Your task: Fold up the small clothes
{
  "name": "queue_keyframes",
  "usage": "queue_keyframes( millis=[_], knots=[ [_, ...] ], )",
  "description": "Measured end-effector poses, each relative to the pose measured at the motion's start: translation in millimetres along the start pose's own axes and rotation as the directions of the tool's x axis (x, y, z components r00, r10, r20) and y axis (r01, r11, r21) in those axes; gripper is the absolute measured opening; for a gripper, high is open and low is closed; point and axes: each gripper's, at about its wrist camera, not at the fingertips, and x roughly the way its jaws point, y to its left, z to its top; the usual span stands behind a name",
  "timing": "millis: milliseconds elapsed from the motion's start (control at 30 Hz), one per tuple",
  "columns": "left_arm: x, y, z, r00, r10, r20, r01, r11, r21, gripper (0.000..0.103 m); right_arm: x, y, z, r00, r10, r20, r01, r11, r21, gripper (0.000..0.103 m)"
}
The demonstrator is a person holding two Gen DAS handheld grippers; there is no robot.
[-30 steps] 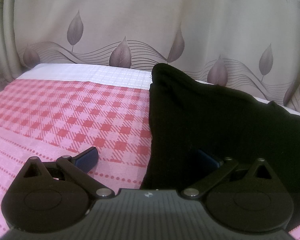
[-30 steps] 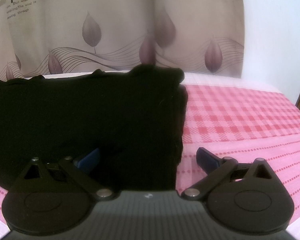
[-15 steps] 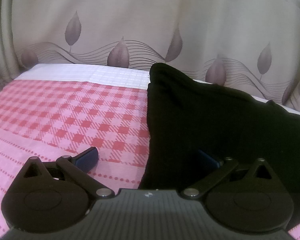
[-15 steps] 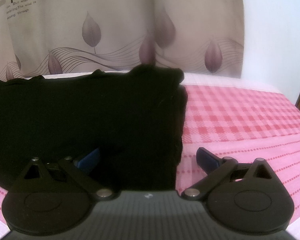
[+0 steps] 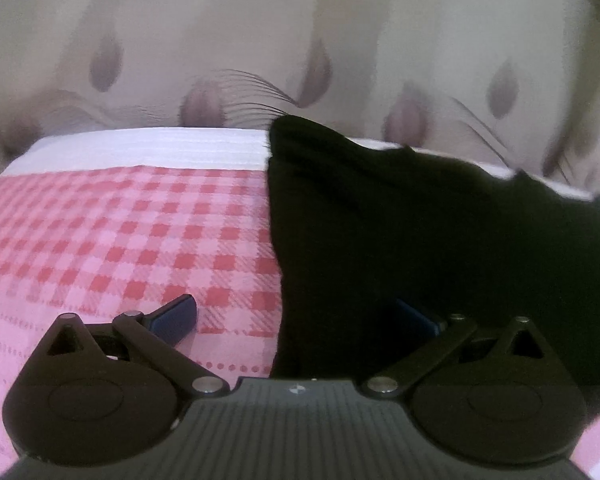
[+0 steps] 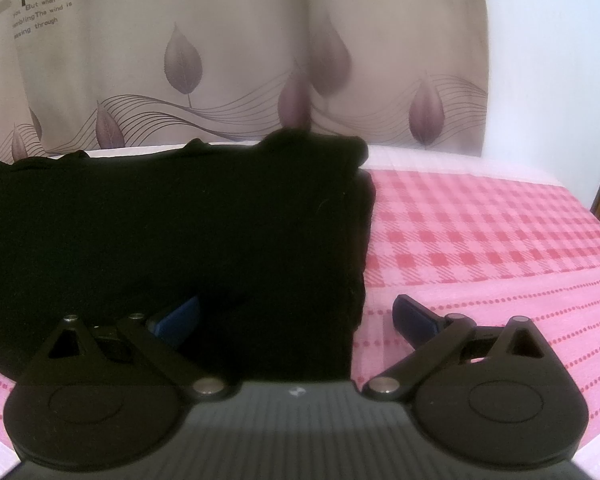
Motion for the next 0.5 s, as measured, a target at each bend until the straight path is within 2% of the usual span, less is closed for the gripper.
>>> queue_keyframes(
  millis=[100,200,333,433,500],
  knots=[
    [2.7,14.3,10.0,0.995,-0.084,-0.049,0.084,0.996,-0.004,0.096,-0.1,0.0,-0.1,1.000,0.000,0.000,0.000,1.000,0.000,0.103],
    [9.5,26.5,19.1,0.989,-0.133,-0.064,0.133,0.991,0.000,0.086,-0.1,-0.2,0.0,1.000,0.001,0.000,-0.001,1.000,0.000,0.103],
    [25.1,28.5,32.2,0.978,-0.192,-0.081,0.197,0.979,0.051,0.083,-0.2,-0.2,0.0,1.000,0.000,0.000,0.000,1.000,-0.001,0.103],
    [38.0,28.8,40.0,0.961,-0.259,-0.098,0.266,0.962,0.068,0.090,-0.7,0.3,0.1,1.000,-0.002,0.002,0.002,1.000,-0.002,0.103],
    [43.0,27.5,42.0,0.954,-0.289,-0.084,0.295,0.952,0.078,0.090,-0.7,0.4,0.3,1.000,-0.003,0.003,0.003,1.000,-0.001,0.103]
  ],
)
